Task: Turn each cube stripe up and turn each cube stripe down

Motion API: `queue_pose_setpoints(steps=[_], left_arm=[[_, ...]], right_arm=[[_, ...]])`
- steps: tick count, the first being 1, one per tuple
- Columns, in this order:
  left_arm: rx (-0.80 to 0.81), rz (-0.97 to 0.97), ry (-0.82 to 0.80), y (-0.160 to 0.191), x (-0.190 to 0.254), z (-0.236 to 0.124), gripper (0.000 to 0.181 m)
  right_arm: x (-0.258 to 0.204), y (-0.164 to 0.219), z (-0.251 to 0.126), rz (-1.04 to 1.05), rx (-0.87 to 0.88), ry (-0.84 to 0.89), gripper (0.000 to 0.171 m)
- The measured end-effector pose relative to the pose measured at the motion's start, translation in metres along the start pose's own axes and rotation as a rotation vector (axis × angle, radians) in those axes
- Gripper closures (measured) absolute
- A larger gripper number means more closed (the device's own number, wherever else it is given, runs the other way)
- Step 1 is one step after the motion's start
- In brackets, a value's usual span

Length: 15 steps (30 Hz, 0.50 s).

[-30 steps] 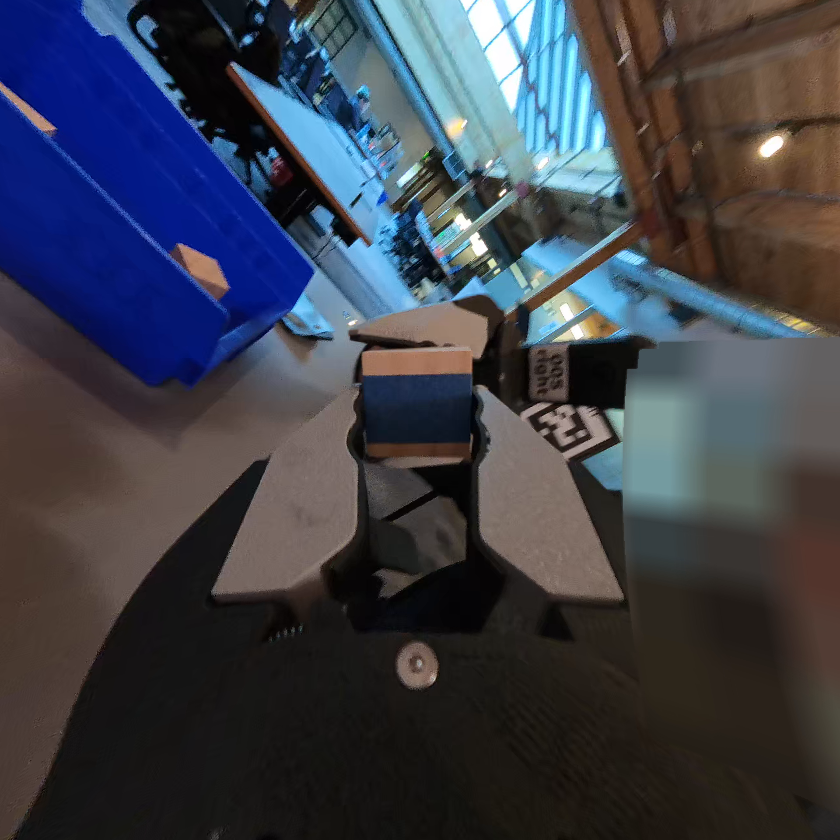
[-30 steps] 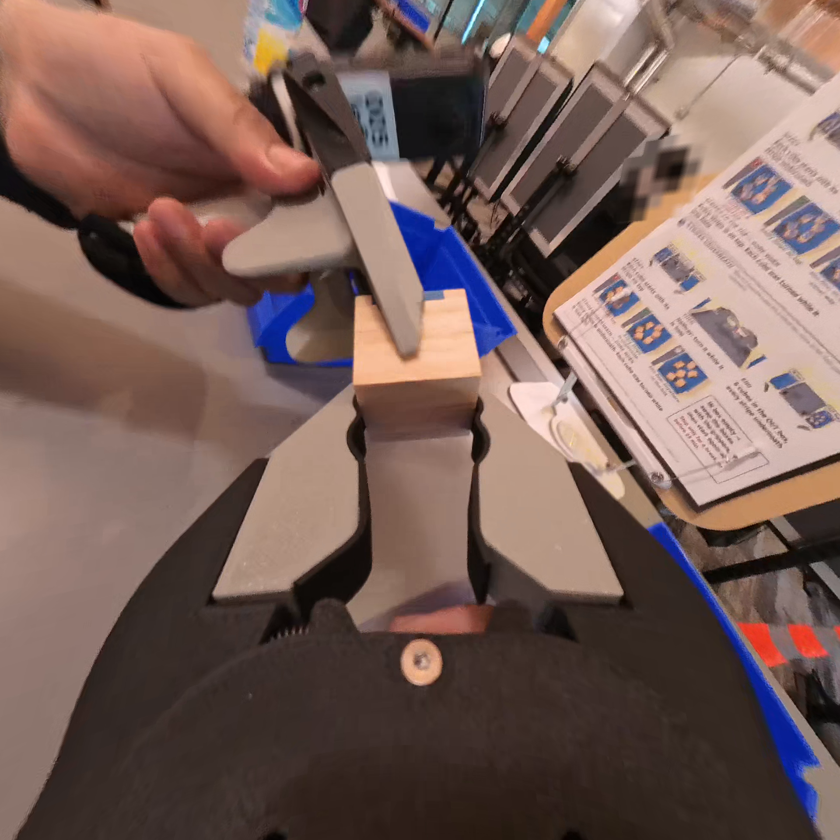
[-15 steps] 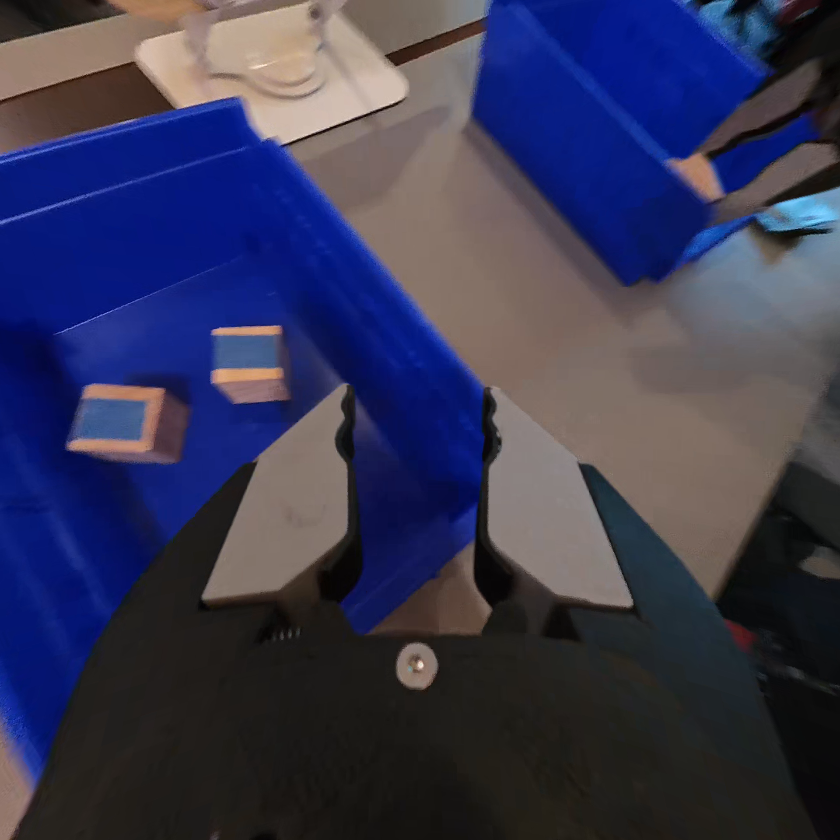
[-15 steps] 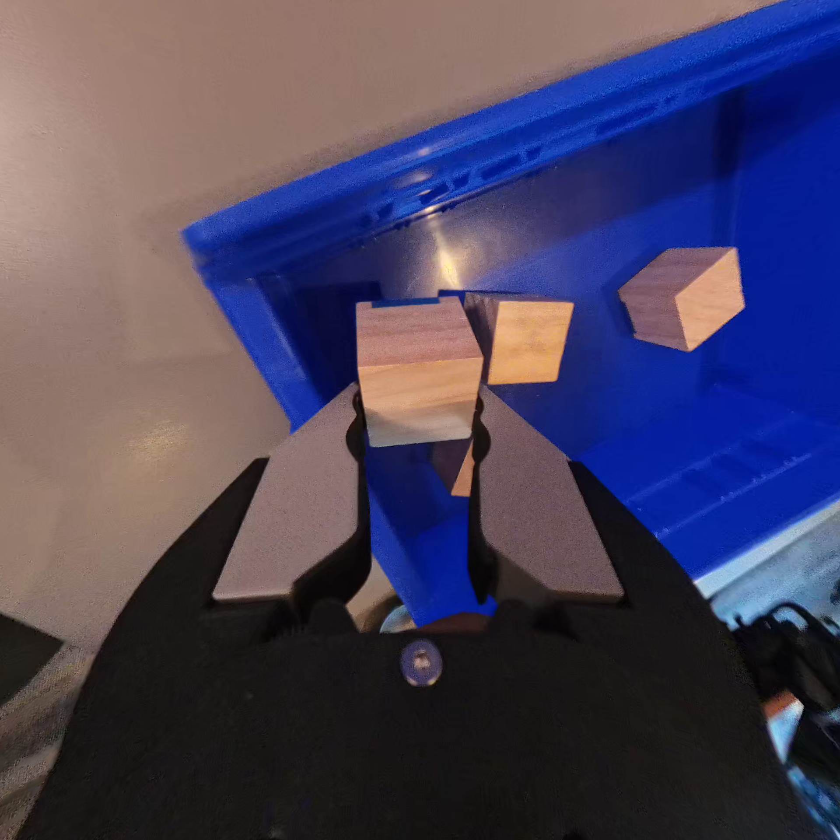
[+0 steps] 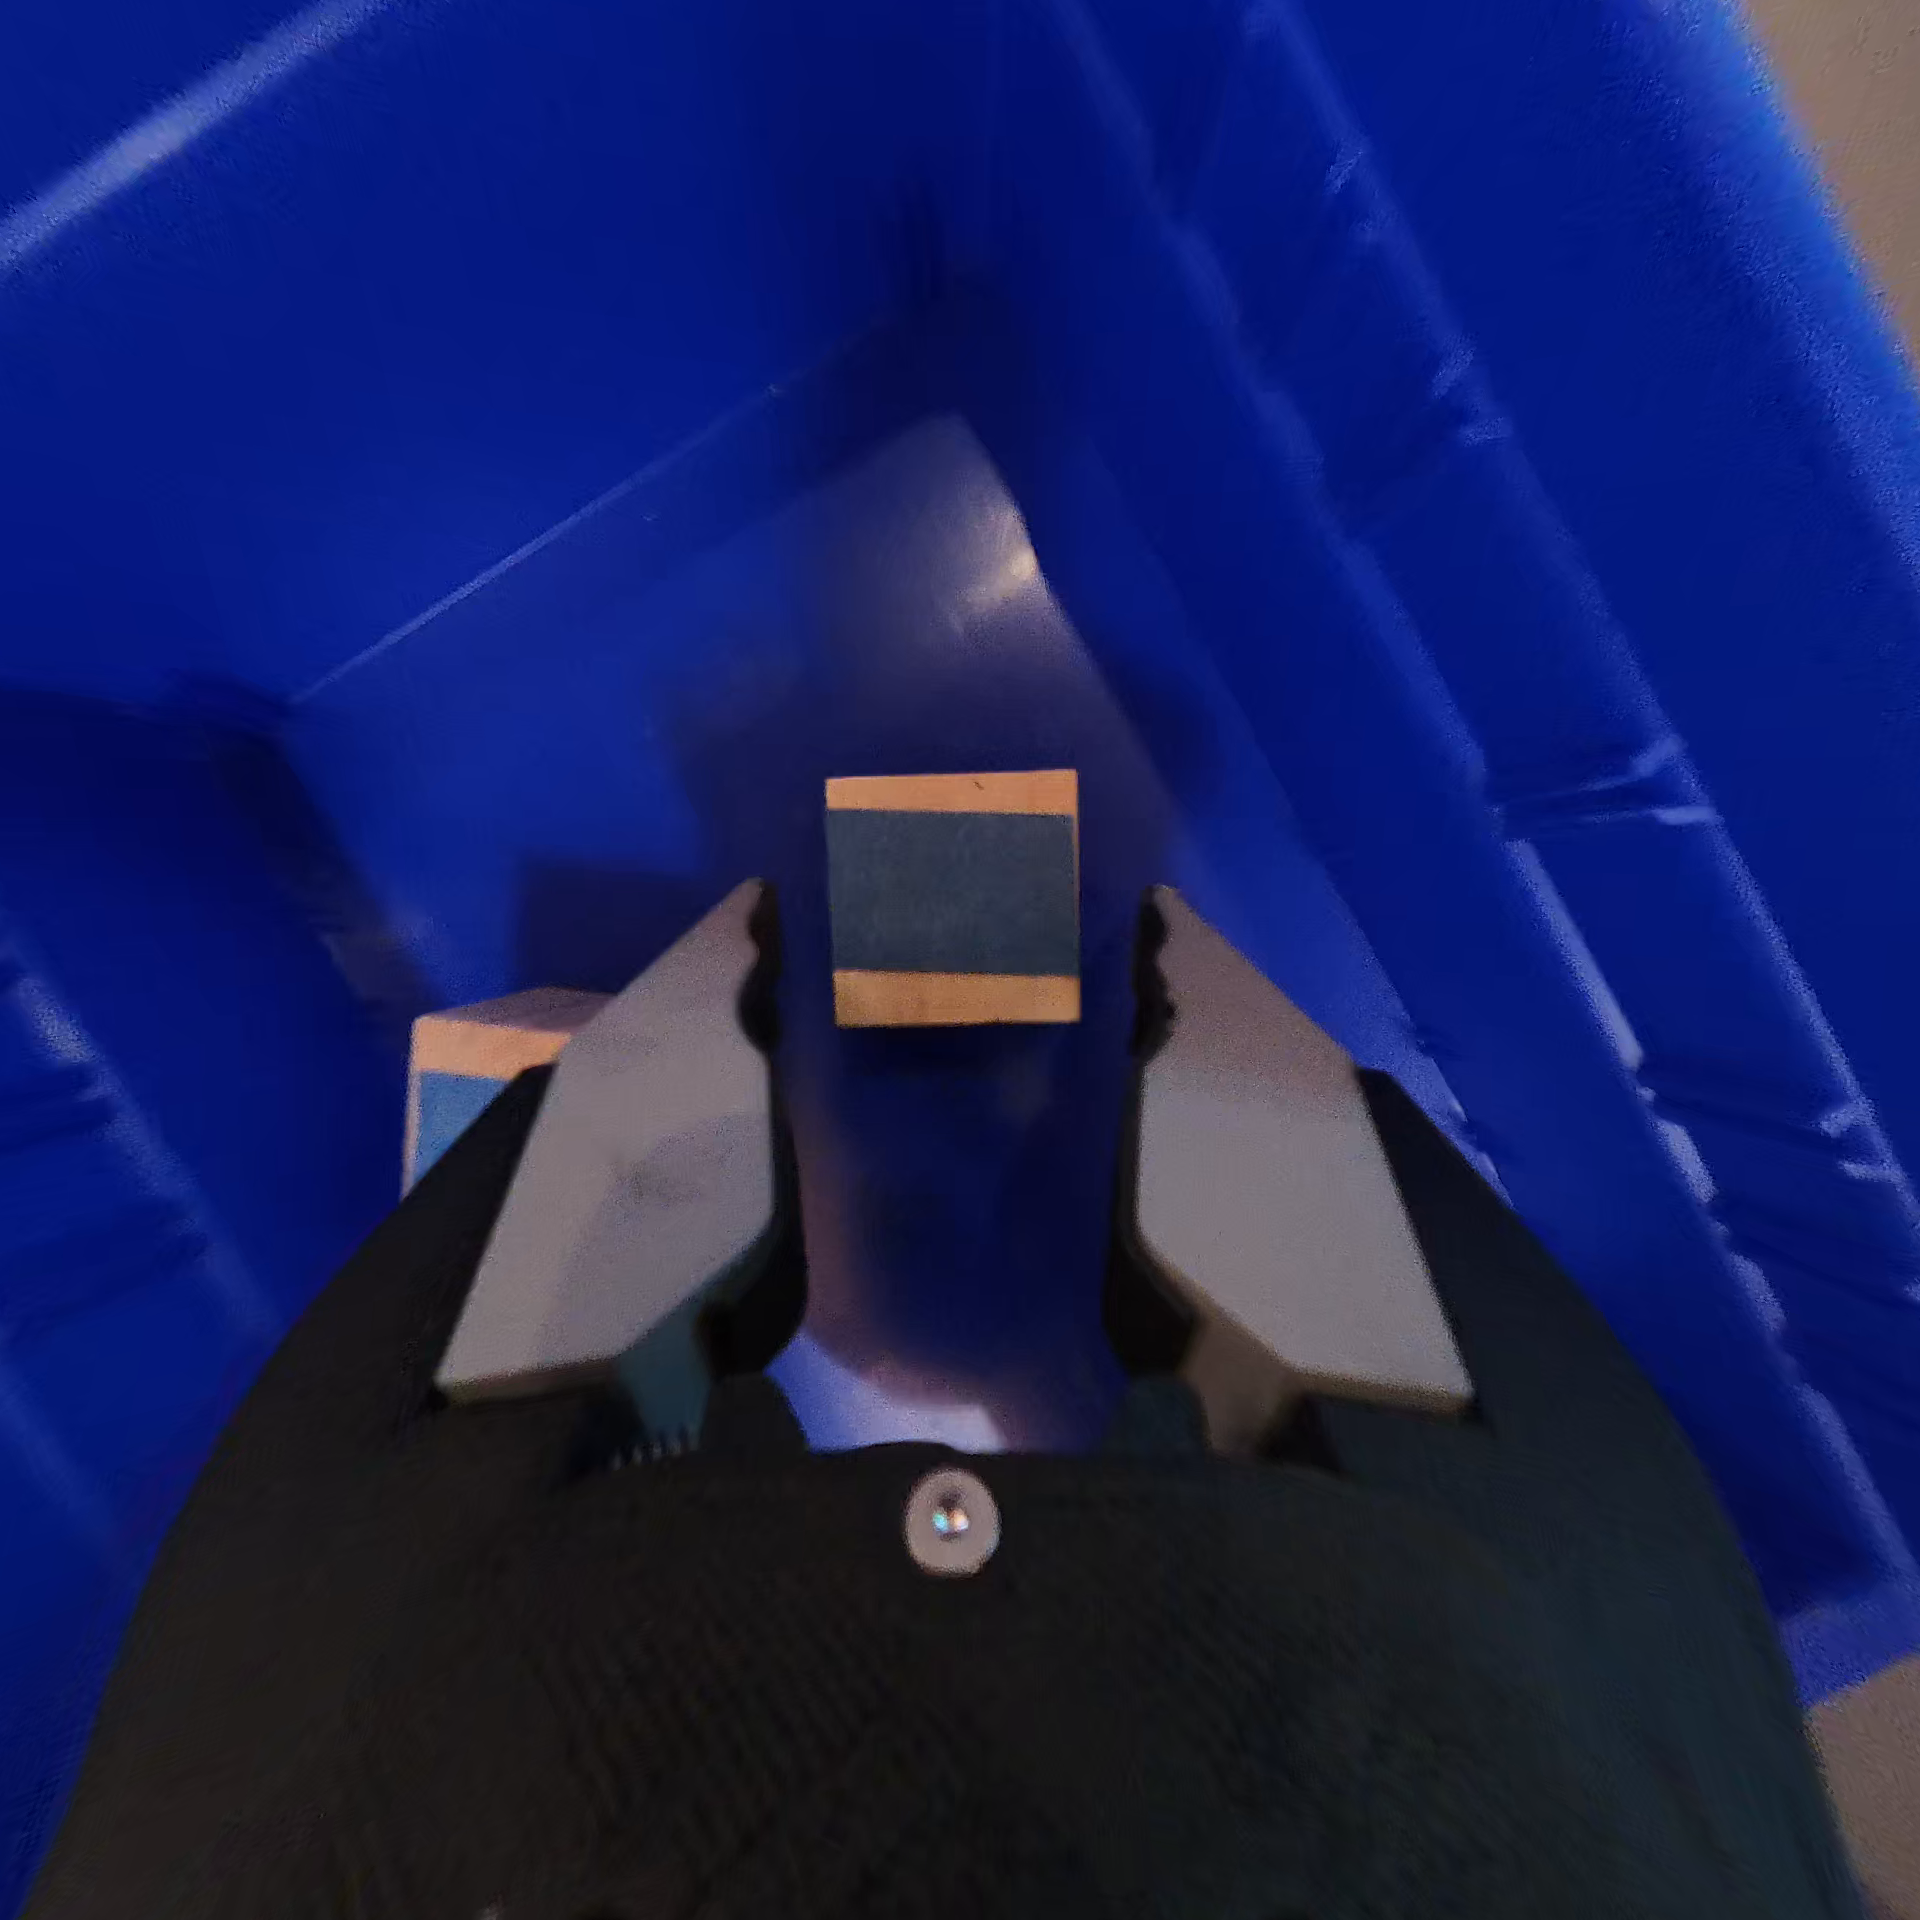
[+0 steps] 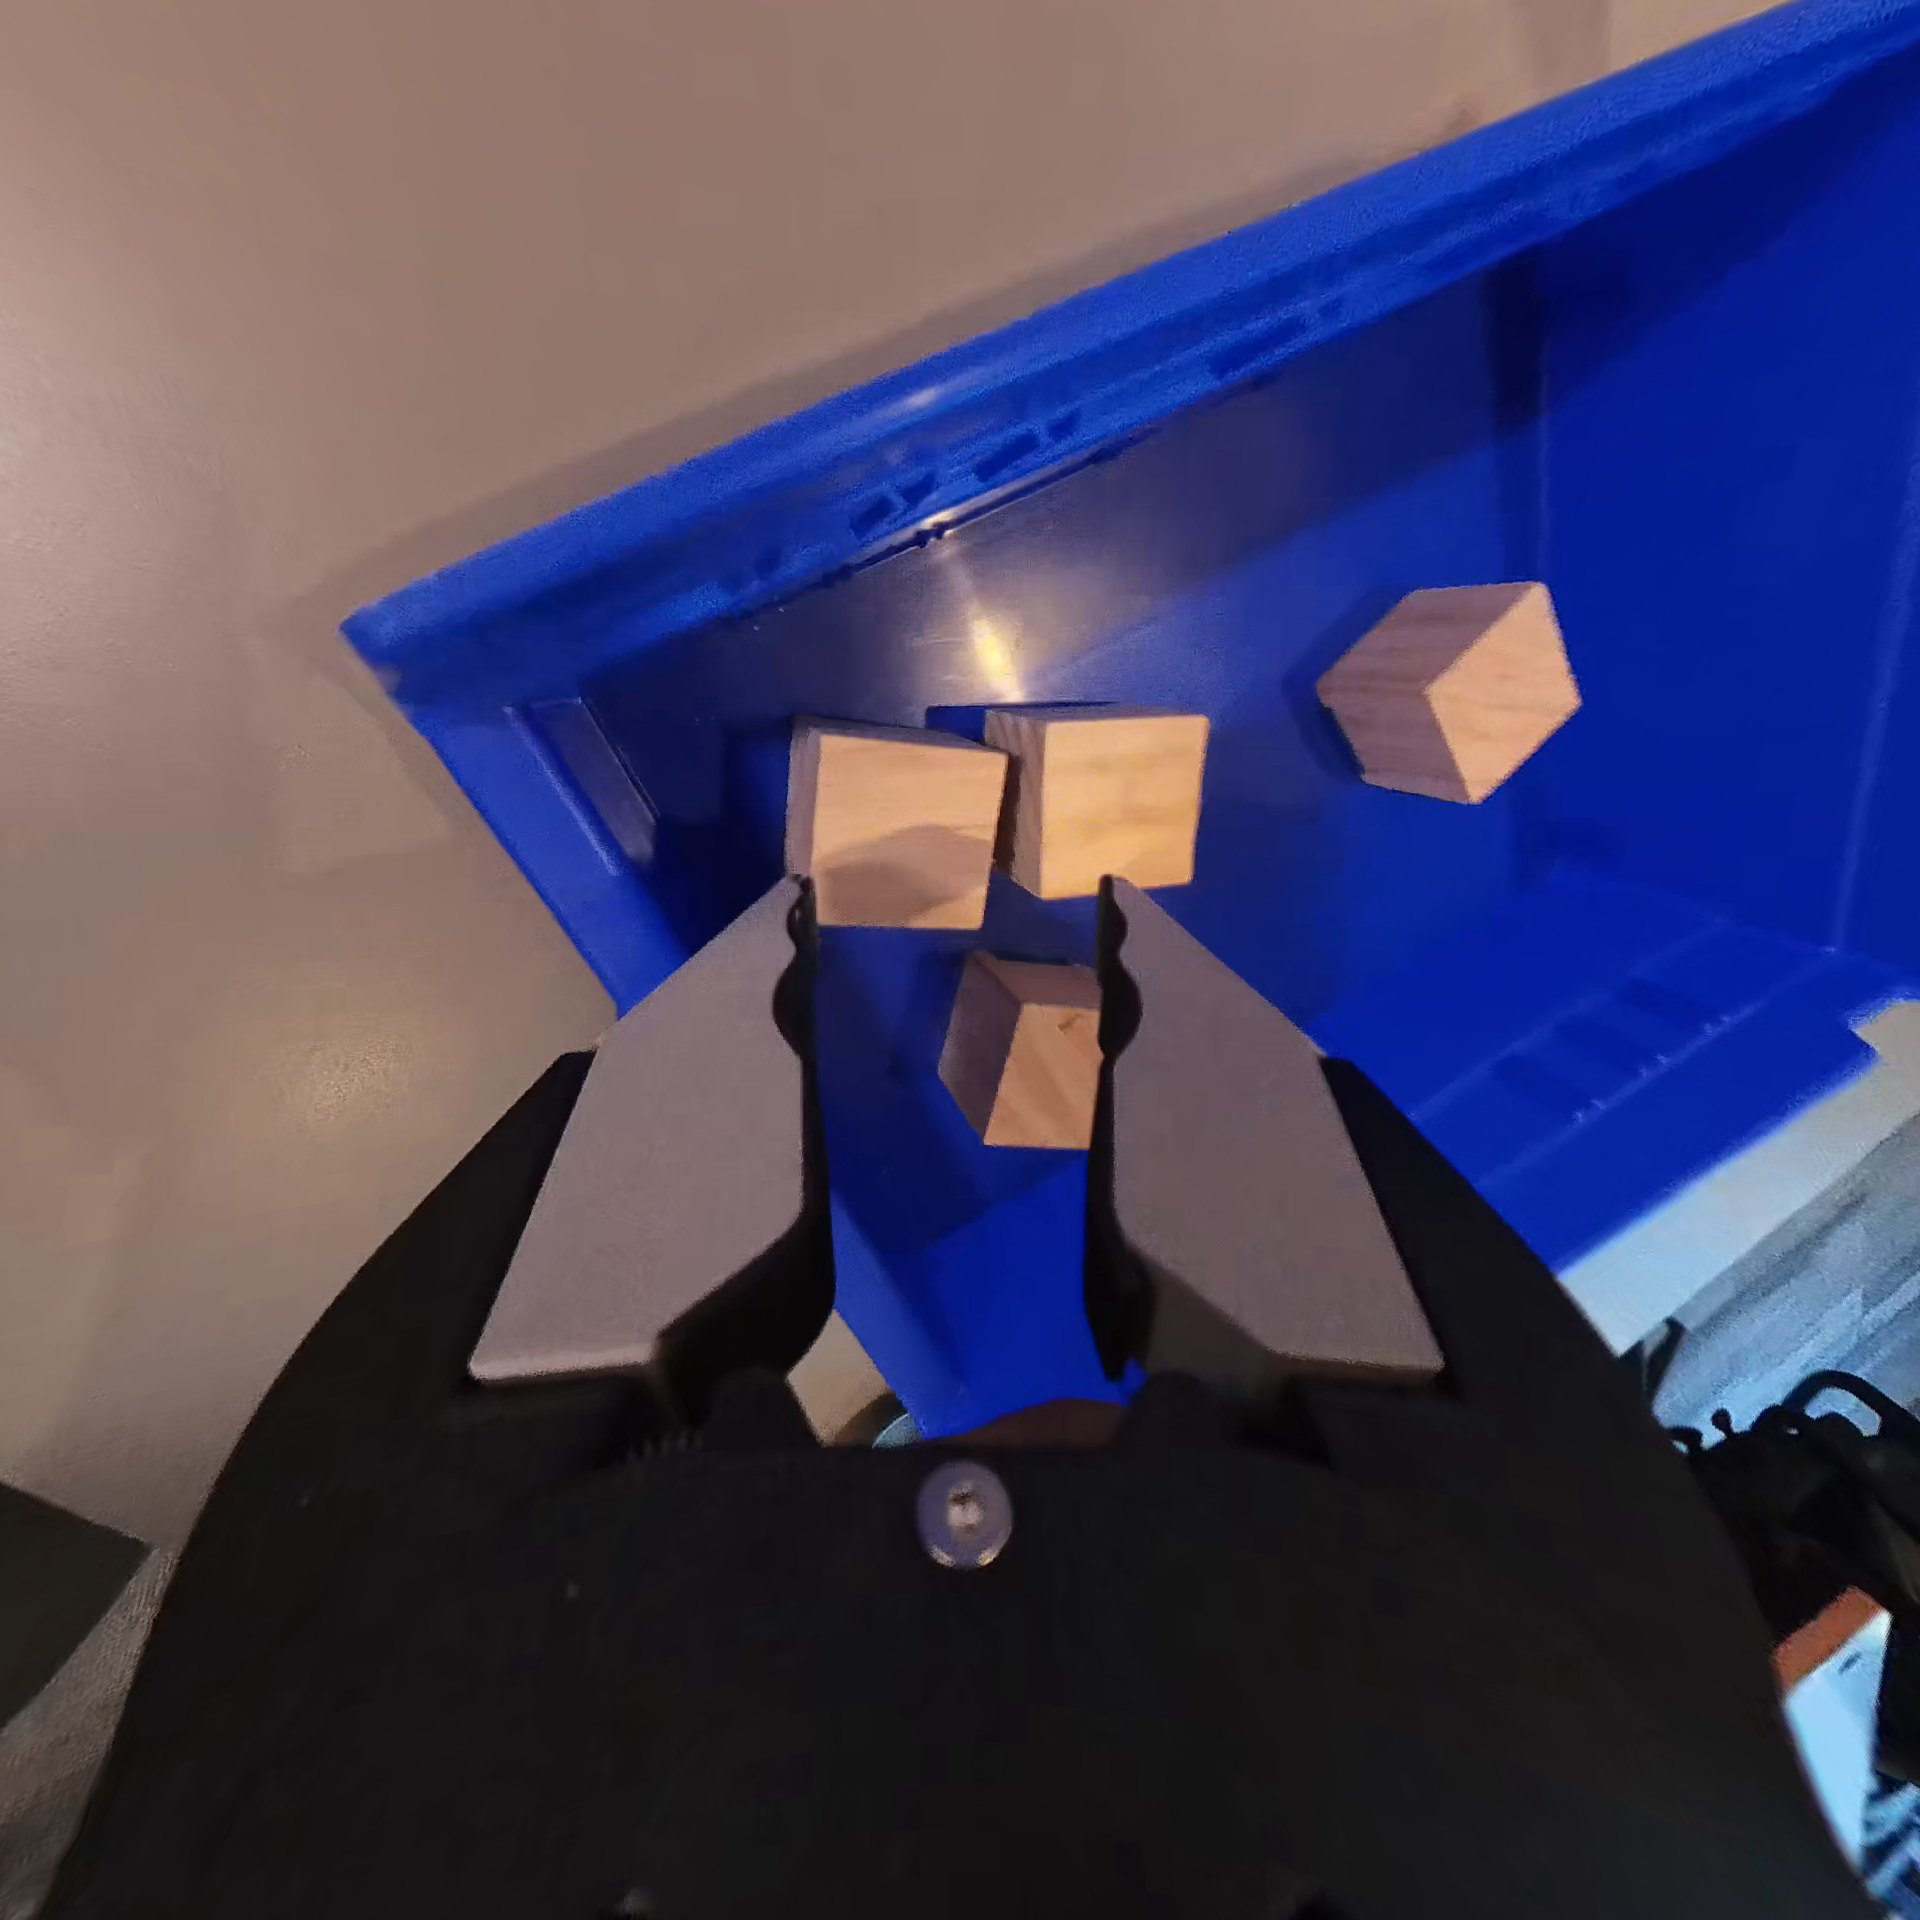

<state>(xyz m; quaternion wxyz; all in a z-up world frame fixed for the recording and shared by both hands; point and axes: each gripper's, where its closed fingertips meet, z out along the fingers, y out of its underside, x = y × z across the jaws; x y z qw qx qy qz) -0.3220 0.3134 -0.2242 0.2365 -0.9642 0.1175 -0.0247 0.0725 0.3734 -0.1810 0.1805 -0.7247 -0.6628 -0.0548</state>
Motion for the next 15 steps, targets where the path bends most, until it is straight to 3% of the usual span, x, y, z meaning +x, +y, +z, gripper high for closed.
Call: queue_pose_setpoints(steps=[2, 6, 9, 15], left_arm=[[-0.001, -0.004, 0.018, -0.002, 0.002, 0.006, 0.135], [0.171, -0.125, 0.19, -0.029, 0.023, -0.015, 0.136], [0.358, -0.252, 0.388, -0.059, 0.054, -0.062, 0.136], [0.624, -0.191, 0.634, -0.105, 0.143, -0.165, 0.136]], right_arm=[[0.005, -0.002, -0.014, 0.031, 0.081, 0.025, 0.12], [-0.001, -0.028, -0.049, 0.103, 0.382, 0.038, 0.113], [-0.027, -0.058, -0.077, 0.087, 0.605, 0.031, 0.107], [-0.072, -0.123, -0.119, 0.038, 0.869, 0.086, 0.081]])
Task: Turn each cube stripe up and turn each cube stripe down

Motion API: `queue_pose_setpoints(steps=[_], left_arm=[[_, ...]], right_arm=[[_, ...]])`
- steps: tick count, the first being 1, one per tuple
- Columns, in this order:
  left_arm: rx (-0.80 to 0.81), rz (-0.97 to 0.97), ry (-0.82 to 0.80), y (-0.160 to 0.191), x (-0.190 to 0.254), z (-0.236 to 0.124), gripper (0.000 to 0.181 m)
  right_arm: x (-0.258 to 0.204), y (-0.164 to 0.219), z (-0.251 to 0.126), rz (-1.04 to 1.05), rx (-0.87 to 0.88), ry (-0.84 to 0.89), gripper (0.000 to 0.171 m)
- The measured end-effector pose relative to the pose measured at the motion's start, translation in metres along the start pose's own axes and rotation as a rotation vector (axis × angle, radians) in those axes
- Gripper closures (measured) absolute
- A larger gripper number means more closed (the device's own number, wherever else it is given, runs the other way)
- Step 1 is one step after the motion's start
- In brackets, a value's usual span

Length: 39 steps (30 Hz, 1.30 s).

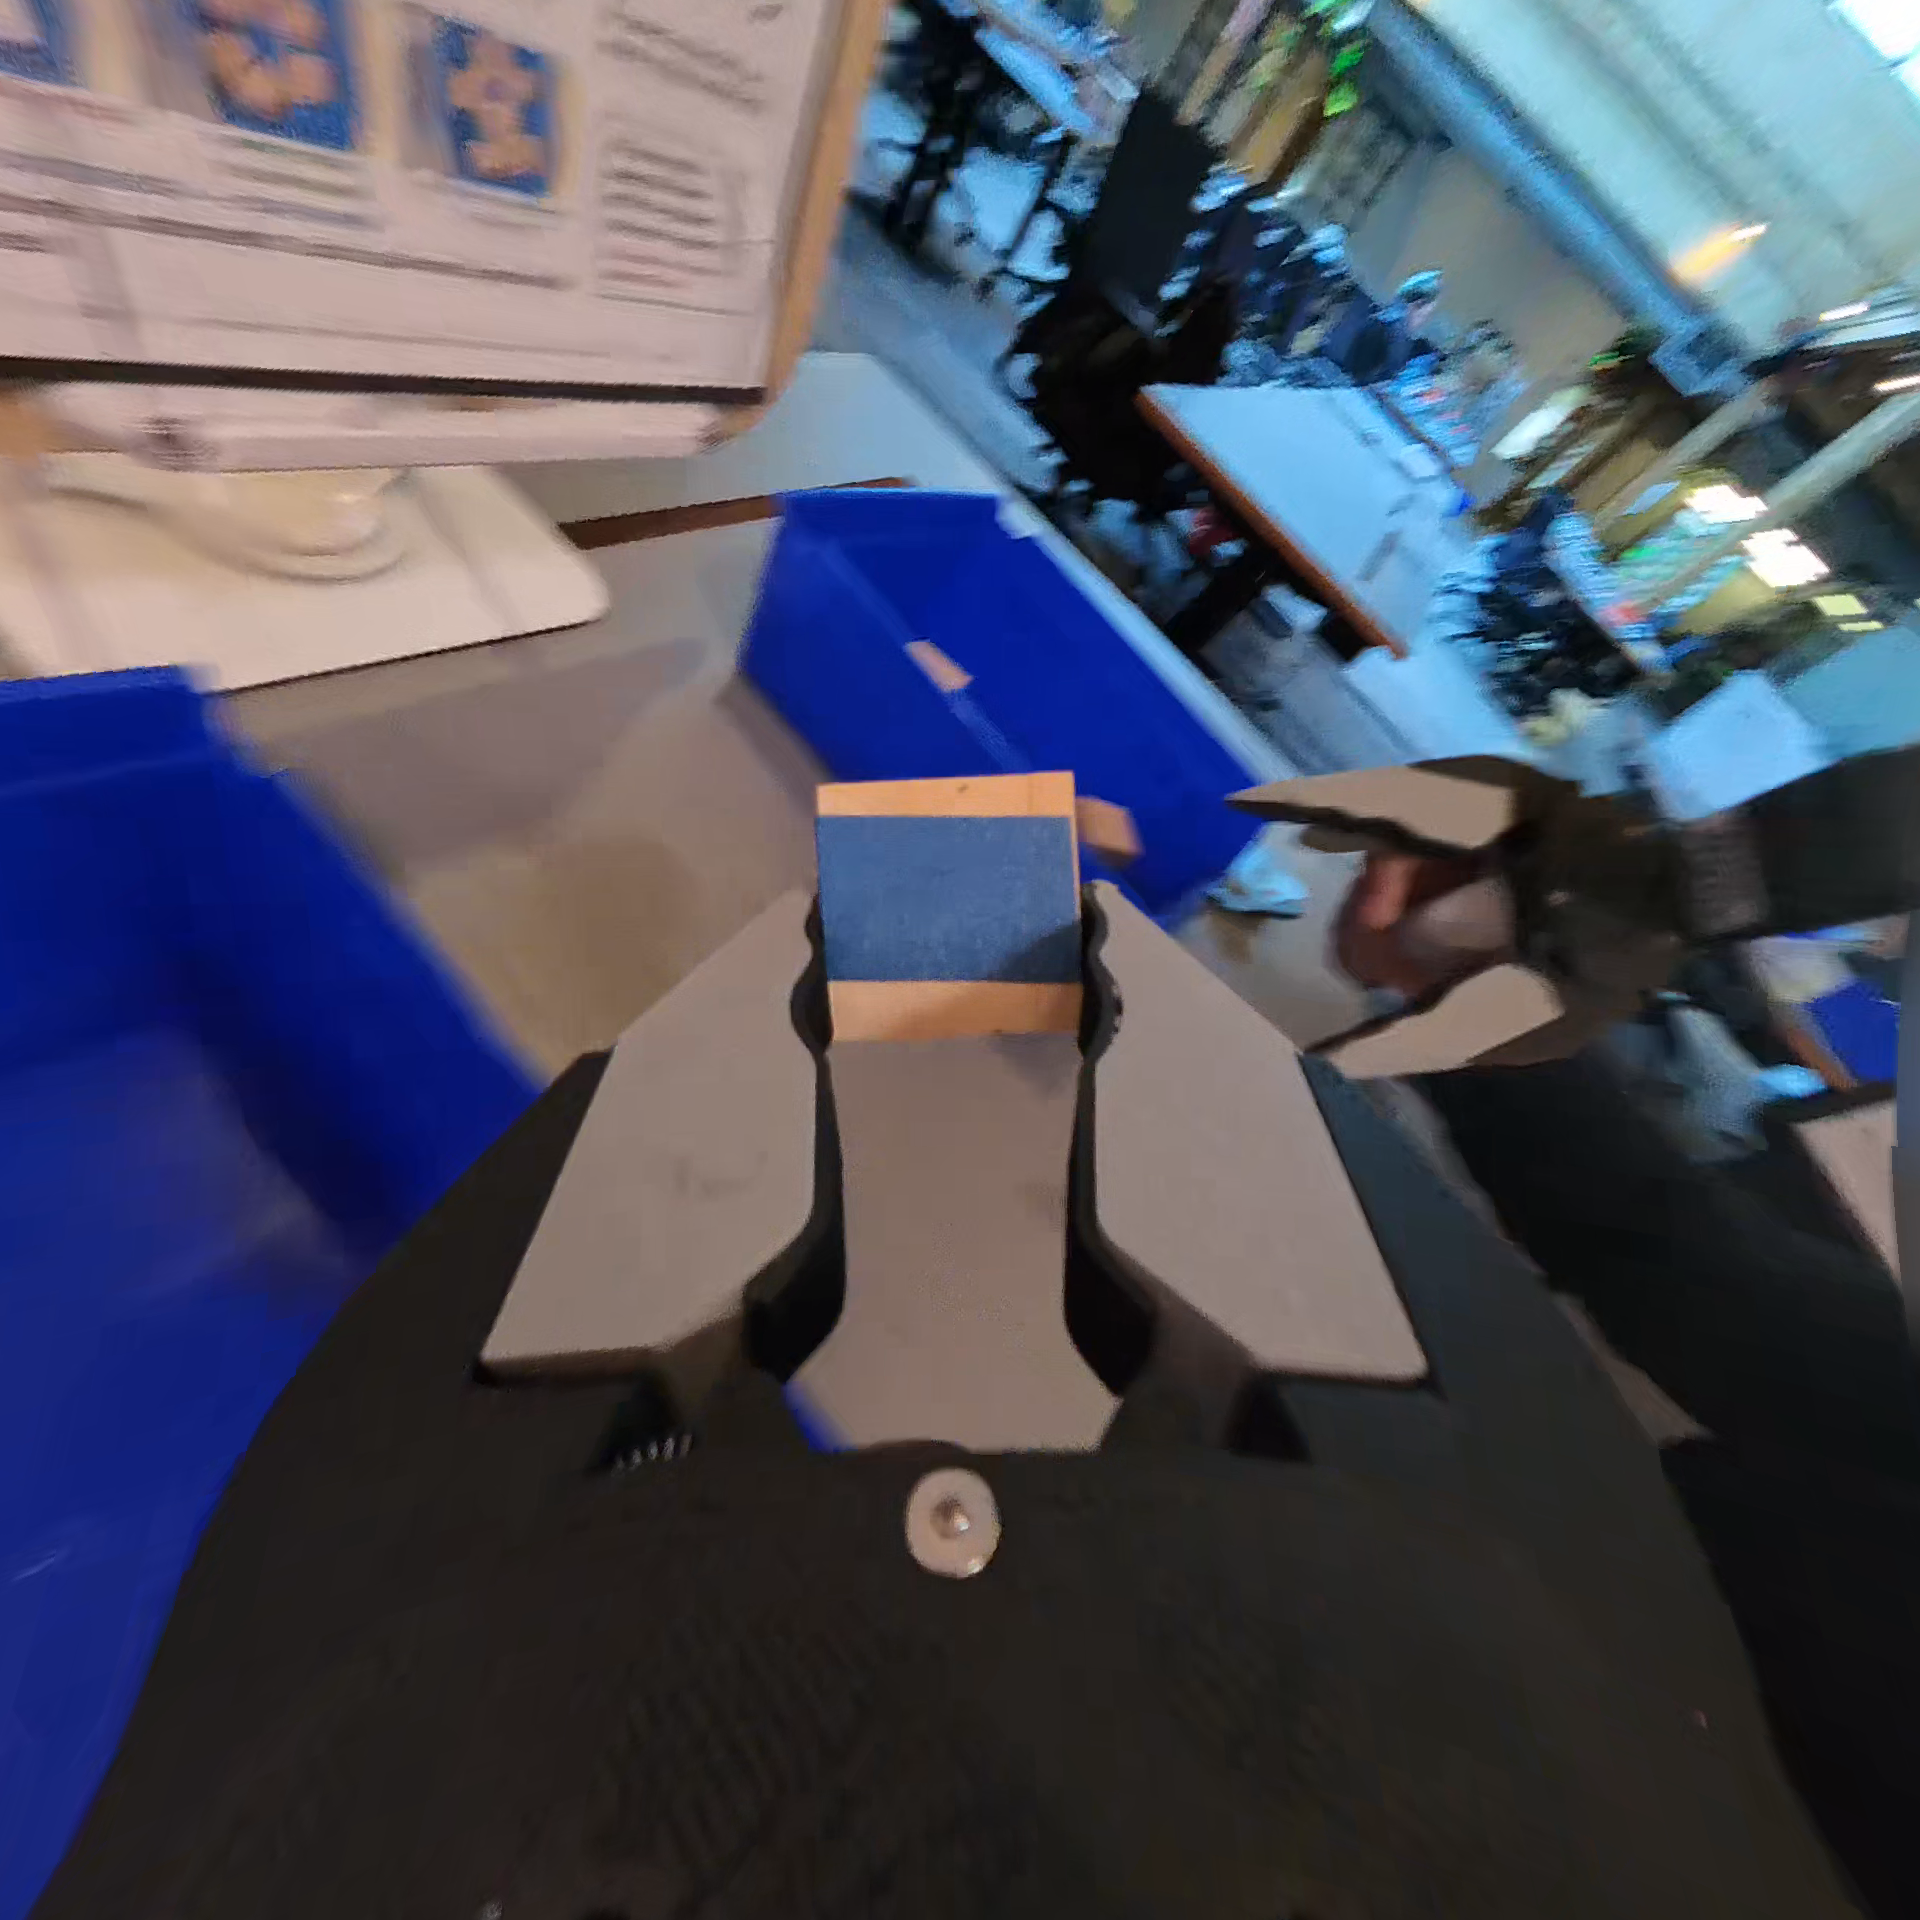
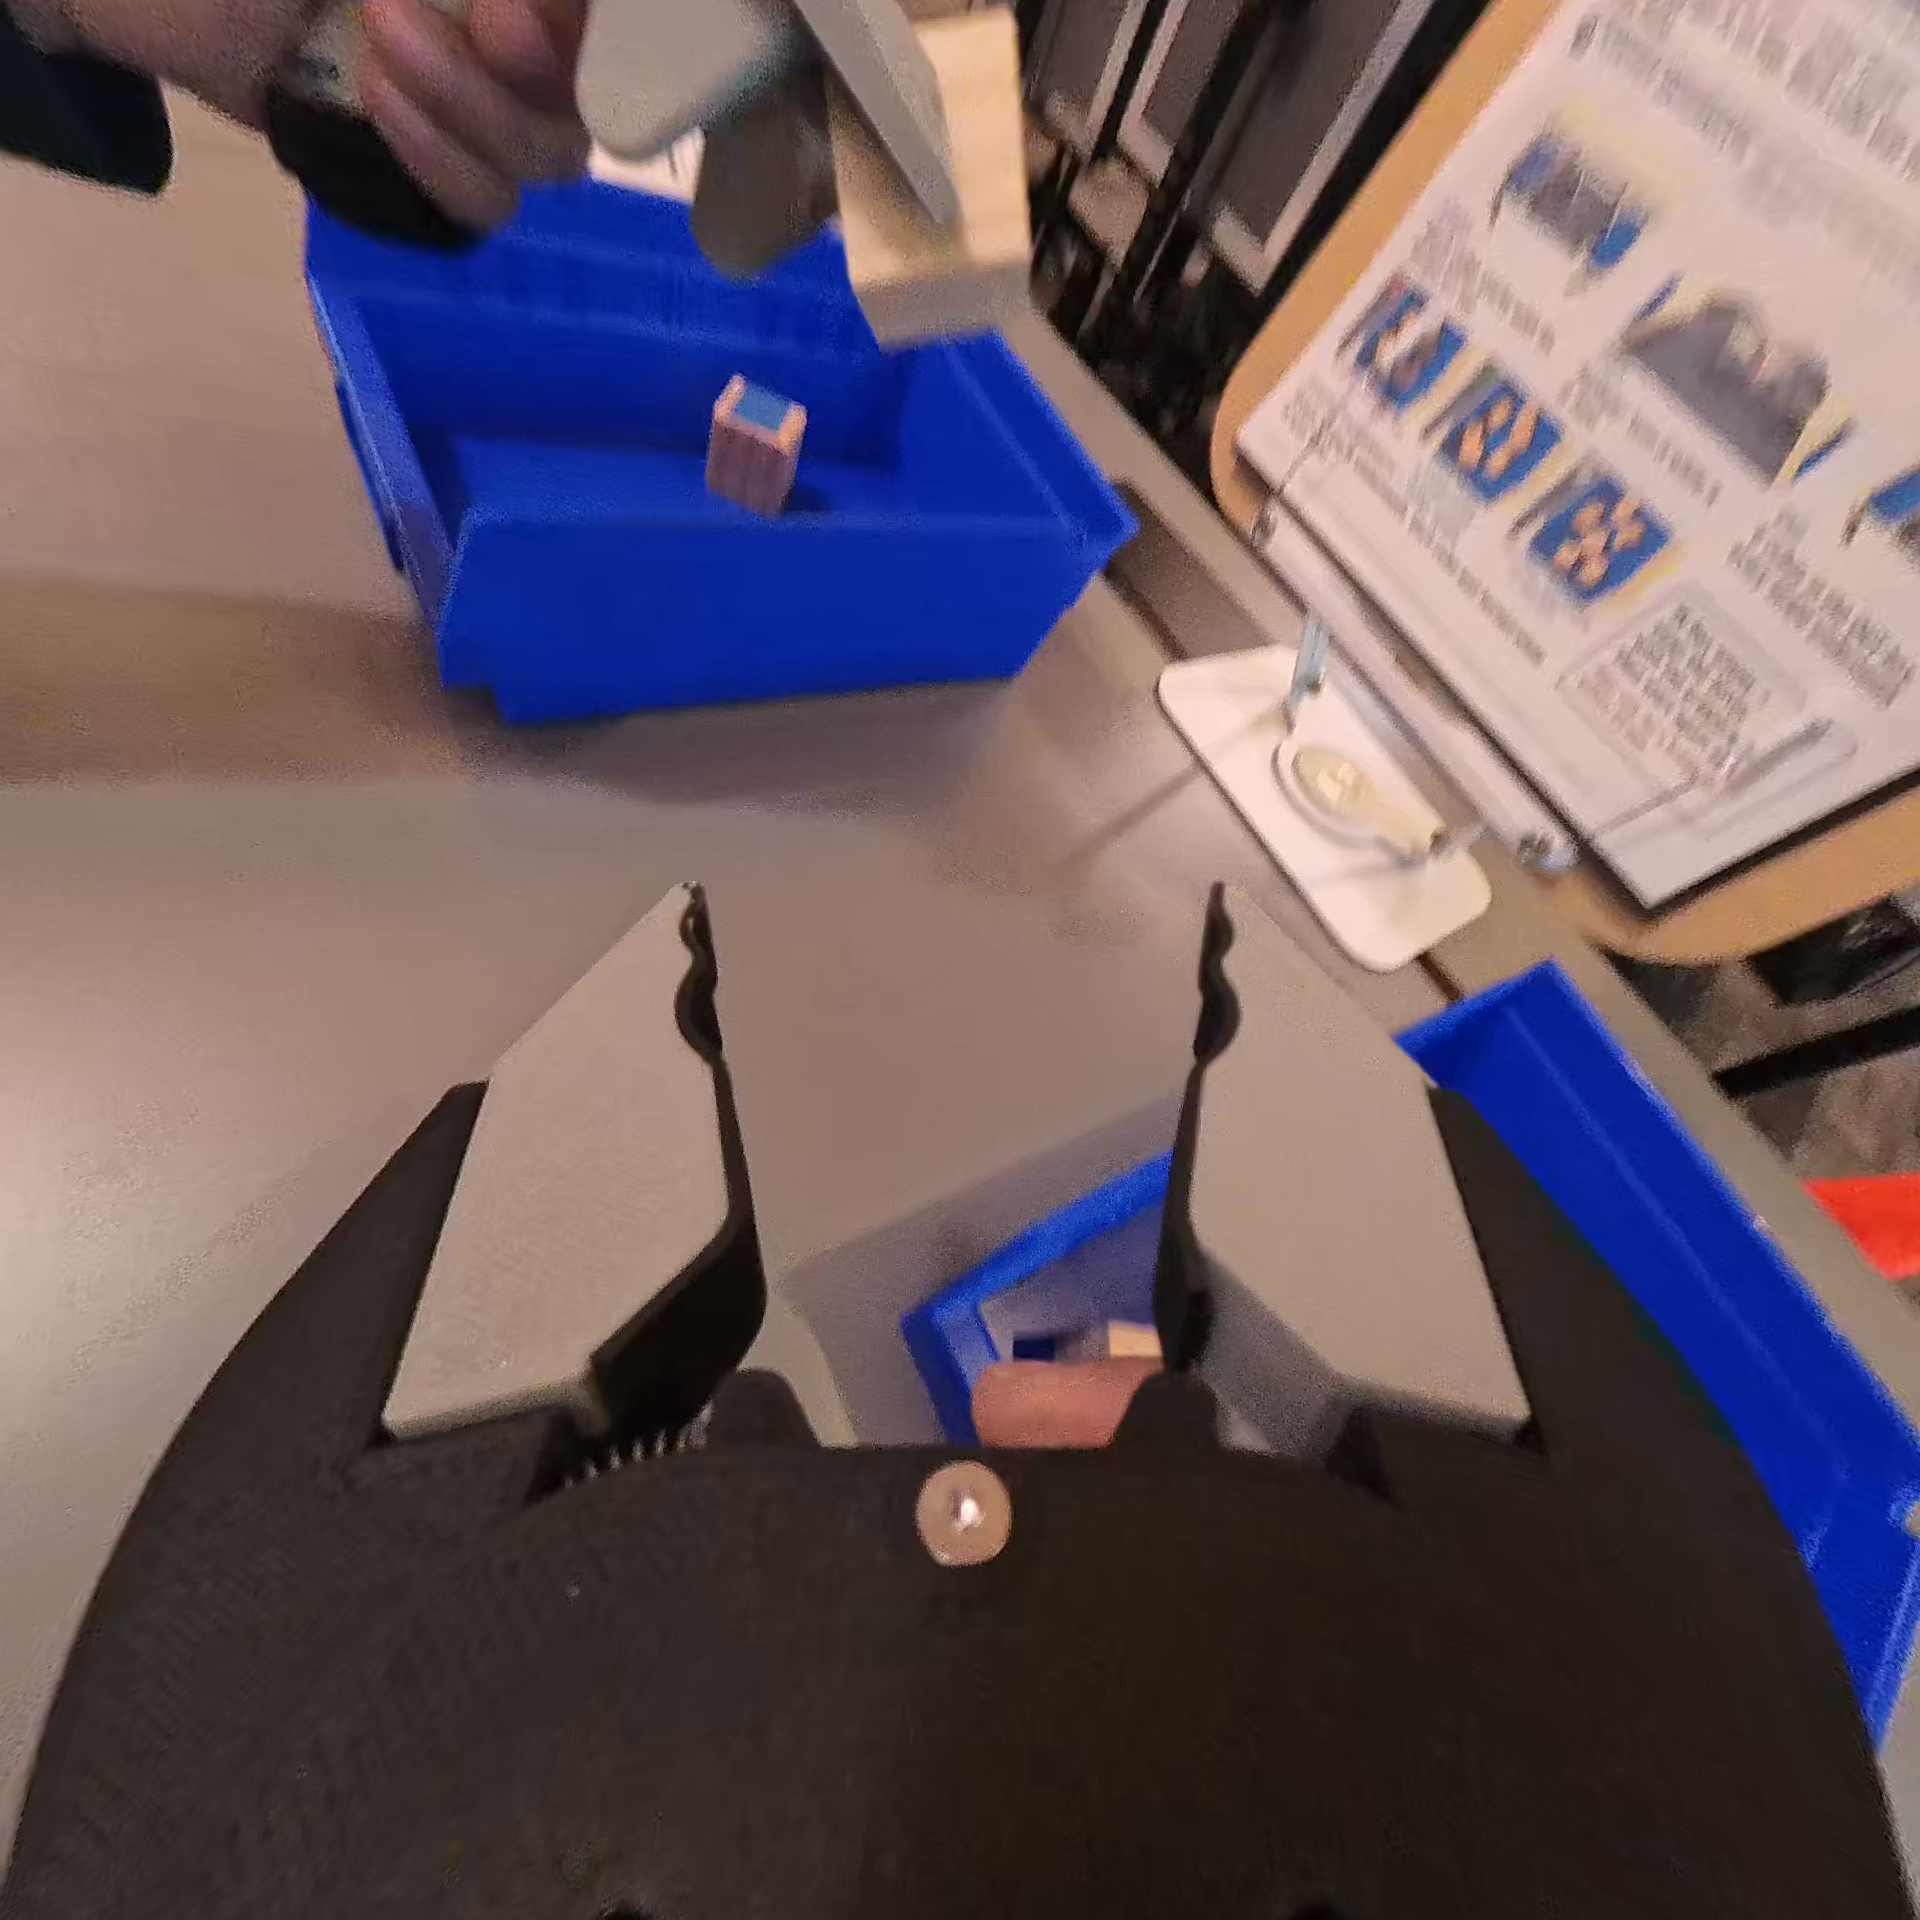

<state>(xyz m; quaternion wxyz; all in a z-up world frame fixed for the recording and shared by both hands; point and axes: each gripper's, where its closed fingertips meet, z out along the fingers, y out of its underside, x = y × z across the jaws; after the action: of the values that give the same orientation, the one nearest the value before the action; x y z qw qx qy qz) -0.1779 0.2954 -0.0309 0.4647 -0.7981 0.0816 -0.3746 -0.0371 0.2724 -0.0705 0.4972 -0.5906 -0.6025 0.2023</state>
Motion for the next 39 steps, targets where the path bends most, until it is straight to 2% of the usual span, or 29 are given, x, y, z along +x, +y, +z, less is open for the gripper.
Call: queue_pose_setpoints(steps=[5, 7, 8, 10, 12, 16, 18, 22, 26, 31, 34, 39], left_arm=[[-0.041, -0.114, 0.327, 0.023, 0.097, 0.039, 0.137], [-0.056, -0.162, 0.444, 0.036, 0.126, 0.051, 0.137], [-0.06, -0.187, 0.488, 0.042, 0.136, 0.055, 0.137], [-0.051, -0.219, 0.54, 0.047, 0.146, 0.06, 0.137], [-0.079, -0.219, 0.54, 0.054, 0.145, 0.064, 0.136], [-0.078, -0.142, 0.333, 0.055, 0.096, 0.057, 0.134], [-0.099, -0.028, 0.1, 0.056, 0.044, 0.04, 0.133], [-0.191, 0.112, -0.28, 0.063, -0.054, -0.015, 0.126], [-0.336, 0.194, -0.509, 0.073, -0.128, -0.06, 0.121], [-0.523, 0.308, -0.616, 0.079, -0.185, -0.085, 0.123], [-0.642, 0.349, -0.656, 0.082, -0.207, -0.082, 0.116], [-0.888, 0.39, -0.836, 0.09, -0.253, -0.09, 0.11]], right_arm=[[-0.008, -0.048, 0.003, -0.07, 0.172, 0.126, 0.084], [-0.007, -0.053, 0.001, -0.08, 0.202, 0.16, 0.097], [-0.008, -0.053, -0.001, -0.082, 0.213, 0.157, 0.121], [-0.01, -0.053, -0.01, -0.098, 0.254, 0.138, 0.125], [-0.009, -0.043, -0.015, -0.113, 0.215, 0.107, 0.129], [0.046, 0.004, -0.022, -0.066, -0.028, 0.144, 0.129], [0.085, 0.054, -0.024, 0.004, -0.277, 0.125, 0.129], [0.166, 0.155, -0.041, 0.071, -0.717, 0.202, 0.128], [0.172, 0.229, -0.041, 0.142, -1.075, 0.066, 0.128], [0.167, 0.265, -0.018, 0.125, -1.204, 0.028, 0.127], [0.171, 0.263, -0.016, 0.101, -1.188, 0.057, 0.118], [0.17, 0.24, -0.024, 0.13, -1.057, 0.081, 0.114]])
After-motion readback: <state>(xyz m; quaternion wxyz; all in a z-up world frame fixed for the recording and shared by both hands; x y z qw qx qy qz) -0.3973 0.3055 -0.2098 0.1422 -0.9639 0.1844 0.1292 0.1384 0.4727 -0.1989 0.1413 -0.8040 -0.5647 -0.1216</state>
